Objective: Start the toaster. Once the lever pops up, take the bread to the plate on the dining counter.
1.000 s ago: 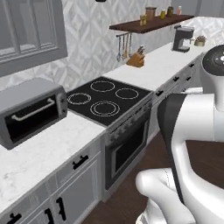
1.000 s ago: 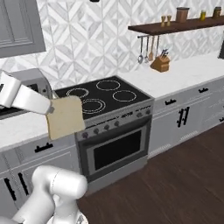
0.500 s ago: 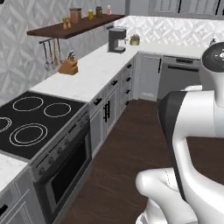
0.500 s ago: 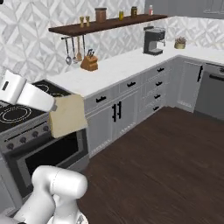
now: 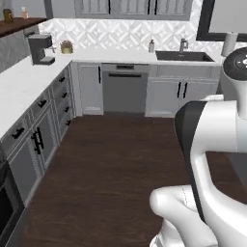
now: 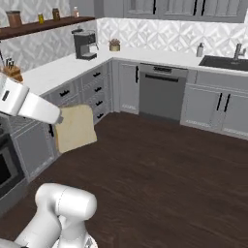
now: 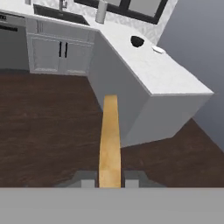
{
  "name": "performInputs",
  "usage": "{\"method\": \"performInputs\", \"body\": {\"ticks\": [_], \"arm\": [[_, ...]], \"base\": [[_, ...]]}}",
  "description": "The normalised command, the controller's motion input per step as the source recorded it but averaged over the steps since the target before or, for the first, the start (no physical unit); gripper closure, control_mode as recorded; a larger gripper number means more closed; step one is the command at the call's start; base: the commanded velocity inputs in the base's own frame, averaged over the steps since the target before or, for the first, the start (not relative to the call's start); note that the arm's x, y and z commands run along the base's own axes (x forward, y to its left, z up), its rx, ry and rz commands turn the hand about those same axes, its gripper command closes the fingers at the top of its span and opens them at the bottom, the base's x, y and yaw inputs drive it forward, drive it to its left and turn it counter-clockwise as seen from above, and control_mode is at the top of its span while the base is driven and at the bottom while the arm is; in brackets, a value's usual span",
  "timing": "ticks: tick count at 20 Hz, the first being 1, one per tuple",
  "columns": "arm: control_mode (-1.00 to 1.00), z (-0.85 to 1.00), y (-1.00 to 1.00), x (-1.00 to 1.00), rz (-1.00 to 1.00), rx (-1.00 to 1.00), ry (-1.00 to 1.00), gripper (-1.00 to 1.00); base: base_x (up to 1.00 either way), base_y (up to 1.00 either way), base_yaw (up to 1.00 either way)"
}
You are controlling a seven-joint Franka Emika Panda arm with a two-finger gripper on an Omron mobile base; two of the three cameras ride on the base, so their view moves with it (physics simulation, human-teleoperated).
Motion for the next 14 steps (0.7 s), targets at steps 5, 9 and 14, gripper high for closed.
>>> {"method": "performInputs", "body": {"ticks": [5,9,14], "arm": [[1.0,0.0,0.0,0.0,0.0,0.0,0.0,1.0],[1.0,0.0,0.0,0.0,0.0,0.0,0.0,1.0],[1.0,0.0,0.0,0.0,0.0,0.0,0.0,1.0]], "base": [[0.45,-1.0,-0.44],[0.45,-1.0,-0.31],[0.72,-1.0,-0.07]]}}
